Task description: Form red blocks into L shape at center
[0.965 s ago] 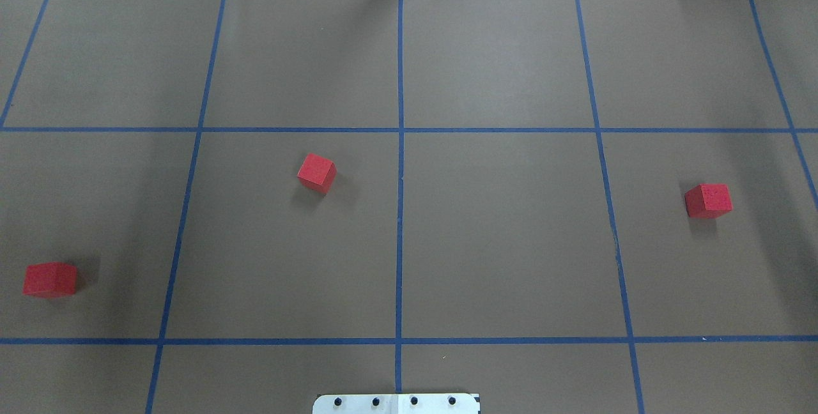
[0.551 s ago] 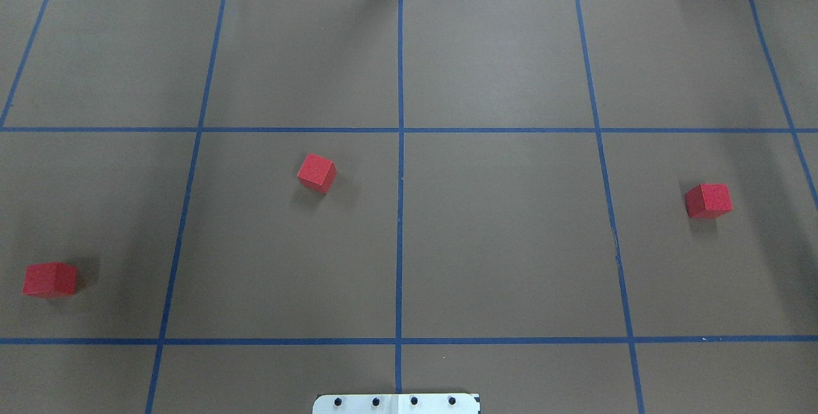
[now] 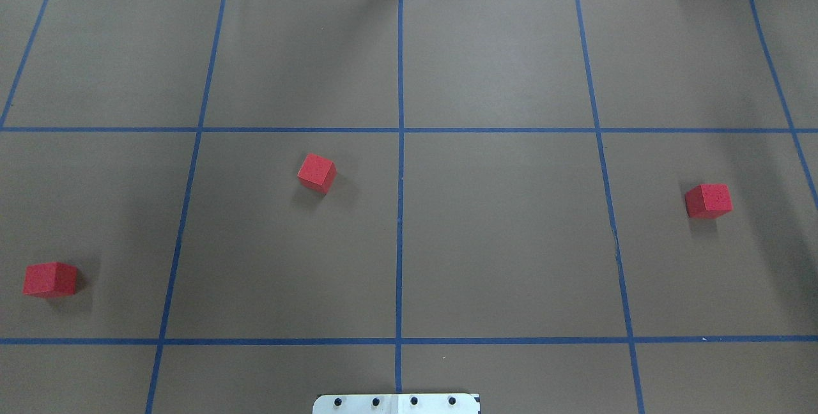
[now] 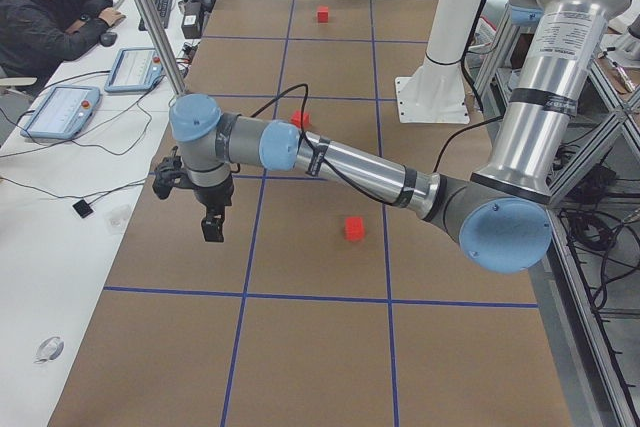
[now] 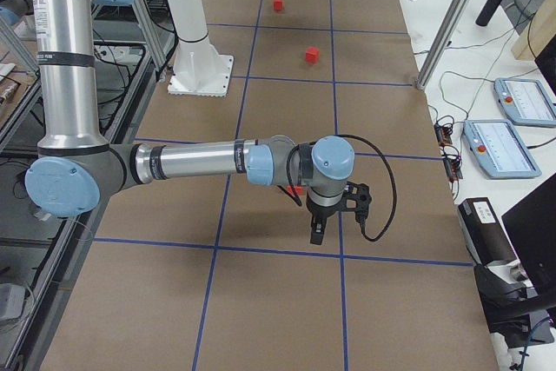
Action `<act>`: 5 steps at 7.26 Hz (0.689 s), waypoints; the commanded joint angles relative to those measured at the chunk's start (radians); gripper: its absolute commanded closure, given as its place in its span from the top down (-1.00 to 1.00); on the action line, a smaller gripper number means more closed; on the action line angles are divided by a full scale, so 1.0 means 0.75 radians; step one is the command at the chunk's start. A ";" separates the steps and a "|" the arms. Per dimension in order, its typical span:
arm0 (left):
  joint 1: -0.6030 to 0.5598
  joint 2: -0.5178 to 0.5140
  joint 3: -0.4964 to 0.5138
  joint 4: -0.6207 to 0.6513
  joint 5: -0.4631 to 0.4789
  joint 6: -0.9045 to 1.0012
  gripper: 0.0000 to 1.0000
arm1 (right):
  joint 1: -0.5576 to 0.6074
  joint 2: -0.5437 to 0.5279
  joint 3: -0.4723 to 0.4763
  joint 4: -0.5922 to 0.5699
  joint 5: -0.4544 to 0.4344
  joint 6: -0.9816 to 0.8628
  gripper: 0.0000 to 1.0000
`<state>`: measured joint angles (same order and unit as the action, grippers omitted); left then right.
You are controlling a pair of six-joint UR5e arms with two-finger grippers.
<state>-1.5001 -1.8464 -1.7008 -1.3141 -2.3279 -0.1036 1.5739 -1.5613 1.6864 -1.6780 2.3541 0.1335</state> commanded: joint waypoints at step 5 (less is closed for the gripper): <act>0.170 -0.005 -0.039 -0.195 -0.531 -0.599 1.00 | 0.000 0.000 0.016 0.002 0.001 0.000 0.99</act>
<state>-1.3798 -1.8442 -1.7353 -1.4396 -2.6175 -0.4798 1.5739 -1.5616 1.6971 -1.6767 2.3545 0.1335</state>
